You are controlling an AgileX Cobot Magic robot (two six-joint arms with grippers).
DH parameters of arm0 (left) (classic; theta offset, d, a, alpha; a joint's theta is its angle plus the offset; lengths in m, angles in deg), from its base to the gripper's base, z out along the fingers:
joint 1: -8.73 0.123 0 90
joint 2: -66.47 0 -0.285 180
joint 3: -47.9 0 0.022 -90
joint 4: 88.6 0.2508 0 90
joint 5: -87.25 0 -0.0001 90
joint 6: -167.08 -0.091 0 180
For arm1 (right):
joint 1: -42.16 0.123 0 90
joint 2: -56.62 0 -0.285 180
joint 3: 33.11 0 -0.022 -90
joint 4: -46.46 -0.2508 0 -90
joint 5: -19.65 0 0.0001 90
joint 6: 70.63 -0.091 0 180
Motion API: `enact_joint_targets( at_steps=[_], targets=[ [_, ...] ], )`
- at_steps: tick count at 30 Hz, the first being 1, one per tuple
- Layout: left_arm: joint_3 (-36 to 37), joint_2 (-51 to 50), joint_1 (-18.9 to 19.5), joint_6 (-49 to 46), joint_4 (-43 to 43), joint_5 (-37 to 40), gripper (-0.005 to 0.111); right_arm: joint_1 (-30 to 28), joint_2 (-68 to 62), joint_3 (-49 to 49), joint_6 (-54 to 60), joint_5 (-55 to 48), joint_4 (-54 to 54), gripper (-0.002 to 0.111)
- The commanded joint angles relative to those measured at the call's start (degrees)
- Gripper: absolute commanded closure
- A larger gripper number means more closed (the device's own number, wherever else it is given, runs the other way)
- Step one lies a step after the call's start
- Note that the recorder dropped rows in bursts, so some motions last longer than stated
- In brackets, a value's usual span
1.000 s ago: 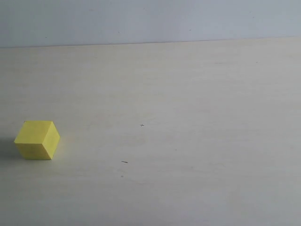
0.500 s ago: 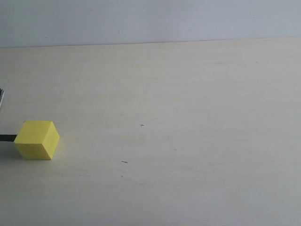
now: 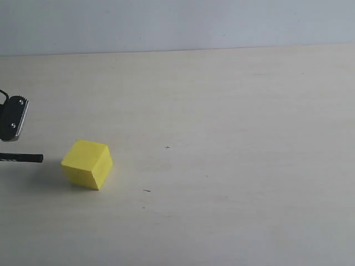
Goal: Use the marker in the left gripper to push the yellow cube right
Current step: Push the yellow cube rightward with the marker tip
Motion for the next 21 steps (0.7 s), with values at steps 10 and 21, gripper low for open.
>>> enact_joint_targets(
  at_steps=[10, 21],
  targets=[
    [-3.74, 0.08, -16.99, 5.02, -3.44, 1.68, 0.107, -0.05, 0.30, 0.28, 0.09, 0.58, 0.01, 0.108],
    [0.37, 0.08, -10.19, 9.65, -4.46, 7.02, 0.107, -0.05, 0.30, 0.28, 0.09, 0.58, 0.01, 0.108]
  ],
)
